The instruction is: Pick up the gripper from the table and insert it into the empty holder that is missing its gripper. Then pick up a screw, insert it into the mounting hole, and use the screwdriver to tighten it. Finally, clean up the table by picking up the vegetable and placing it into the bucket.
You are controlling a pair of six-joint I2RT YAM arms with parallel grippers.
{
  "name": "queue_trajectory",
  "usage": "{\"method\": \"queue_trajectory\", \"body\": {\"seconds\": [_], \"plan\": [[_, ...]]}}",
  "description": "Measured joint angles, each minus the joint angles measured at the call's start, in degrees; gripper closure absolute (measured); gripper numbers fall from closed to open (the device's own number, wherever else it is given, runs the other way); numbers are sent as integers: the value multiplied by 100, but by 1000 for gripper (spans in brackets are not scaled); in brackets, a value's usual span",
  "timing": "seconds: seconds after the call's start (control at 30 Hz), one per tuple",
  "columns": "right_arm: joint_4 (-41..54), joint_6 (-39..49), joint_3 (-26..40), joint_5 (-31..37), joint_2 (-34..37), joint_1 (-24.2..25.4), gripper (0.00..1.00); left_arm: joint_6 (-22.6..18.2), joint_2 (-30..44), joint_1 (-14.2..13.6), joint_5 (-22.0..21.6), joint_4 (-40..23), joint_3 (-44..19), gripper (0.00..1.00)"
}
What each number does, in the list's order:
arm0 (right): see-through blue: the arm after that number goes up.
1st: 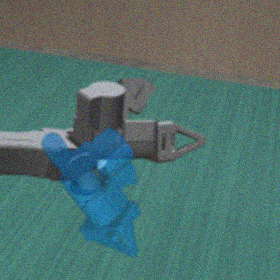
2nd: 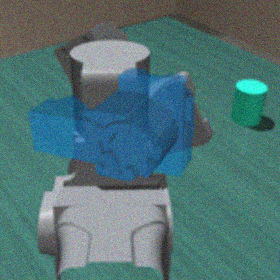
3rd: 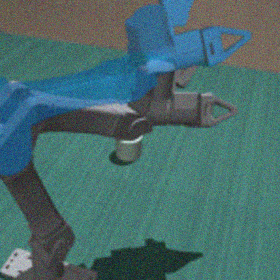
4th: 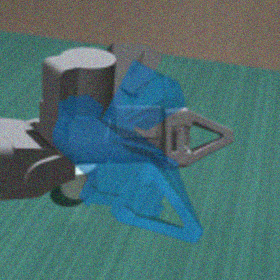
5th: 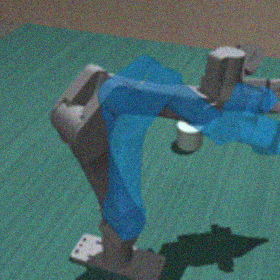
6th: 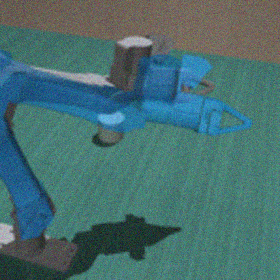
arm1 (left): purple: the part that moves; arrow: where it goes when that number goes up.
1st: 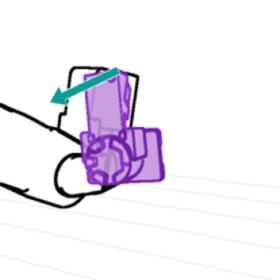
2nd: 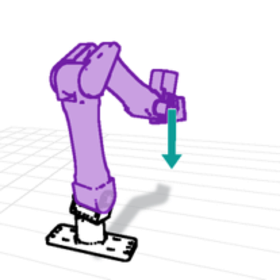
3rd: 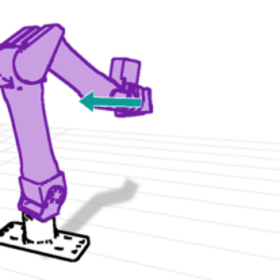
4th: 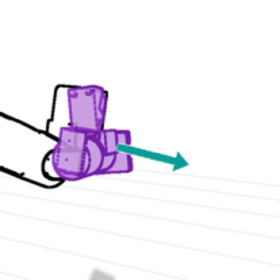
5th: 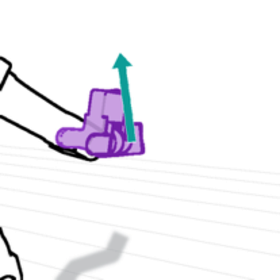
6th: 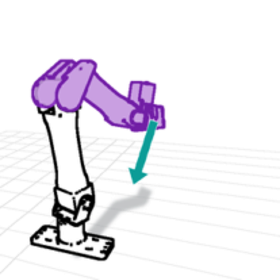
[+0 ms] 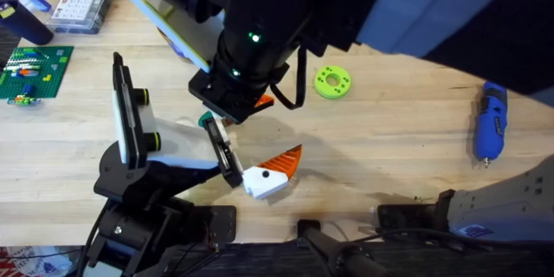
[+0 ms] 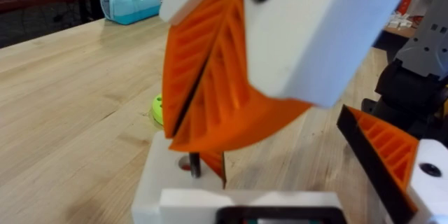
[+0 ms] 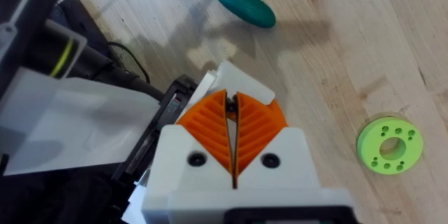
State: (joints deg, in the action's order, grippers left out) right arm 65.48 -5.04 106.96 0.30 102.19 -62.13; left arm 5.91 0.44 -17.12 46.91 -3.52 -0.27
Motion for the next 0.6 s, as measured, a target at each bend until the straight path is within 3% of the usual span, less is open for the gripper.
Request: {"method": "queue_trajectory", "body": {"seconds": [0.6], "plan": [[12,125,4,7,-288,75,993,18,-1,0,1,-12,0,13]]}}
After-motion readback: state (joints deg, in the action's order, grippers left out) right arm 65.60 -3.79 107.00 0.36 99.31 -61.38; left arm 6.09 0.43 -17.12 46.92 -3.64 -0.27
